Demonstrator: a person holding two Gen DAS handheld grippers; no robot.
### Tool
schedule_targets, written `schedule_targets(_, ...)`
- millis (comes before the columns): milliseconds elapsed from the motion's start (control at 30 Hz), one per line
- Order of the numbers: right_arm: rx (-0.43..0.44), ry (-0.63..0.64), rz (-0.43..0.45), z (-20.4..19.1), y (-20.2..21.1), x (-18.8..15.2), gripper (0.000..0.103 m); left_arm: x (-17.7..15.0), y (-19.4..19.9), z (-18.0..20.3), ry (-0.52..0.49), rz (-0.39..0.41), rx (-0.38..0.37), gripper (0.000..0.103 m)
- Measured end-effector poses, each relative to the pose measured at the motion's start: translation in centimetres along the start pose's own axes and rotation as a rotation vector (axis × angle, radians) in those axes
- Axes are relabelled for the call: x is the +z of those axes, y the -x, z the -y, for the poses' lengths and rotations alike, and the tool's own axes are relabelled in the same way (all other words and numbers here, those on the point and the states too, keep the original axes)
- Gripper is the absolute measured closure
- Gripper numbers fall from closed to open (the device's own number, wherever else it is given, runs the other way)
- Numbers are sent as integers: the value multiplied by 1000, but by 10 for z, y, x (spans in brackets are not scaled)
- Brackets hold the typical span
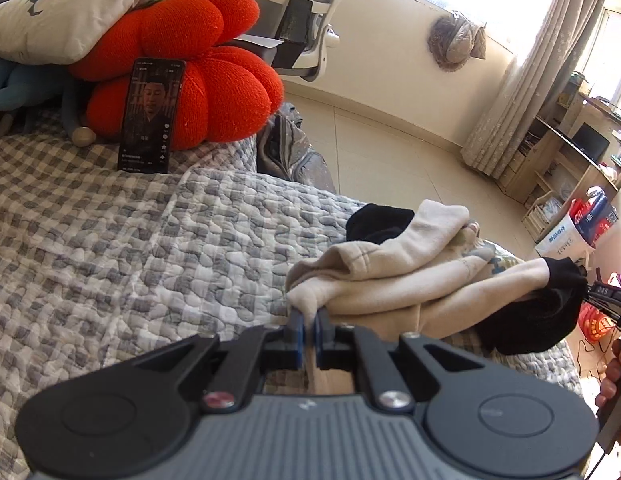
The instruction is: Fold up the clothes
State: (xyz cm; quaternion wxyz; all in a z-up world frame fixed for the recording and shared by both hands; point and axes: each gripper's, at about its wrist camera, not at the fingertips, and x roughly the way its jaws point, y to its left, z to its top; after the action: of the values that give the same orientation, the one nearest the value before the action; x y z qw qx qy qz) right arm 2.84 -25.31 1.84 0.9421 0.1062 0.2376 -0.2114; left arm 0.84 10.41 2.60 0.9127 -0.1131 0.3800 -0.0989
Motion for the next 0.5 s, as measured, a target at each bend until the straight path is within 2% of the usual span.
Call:
schedule_targets(133, 22, -17, -52, 4, -7, -2, 96, -9, -6, 13, -95, -66, -44, 98)
schedule_targets(267, 48, -13, -90, 3, -5, -4, 91, -12, -12, 21, -170, -95, -46, 96)
schedule_targets(333, 59, -3, -107, 3, -2, -6, 87, -9, -13, 22, -186, -85, -41, 83)
schedule_targets(367, 66, 4, -117, 4, 0, -7, 86, -7, -12, 24, -195, -64, -36, 65)
schedule_targets(400, 75, 5, -124, 5, 2, -7, 78, -5, -11, 26, -203, -43, -31, 46)
schedule_targets(433, 86, -2, -128, 7, 4, -7, 57, -2, -10, 28, -213, -23, -25, 41)
schedule_targets(500, 118, -30, -130, 11, 8, -7, 36, 4, -13, 34, -225, 4, -18, 36)
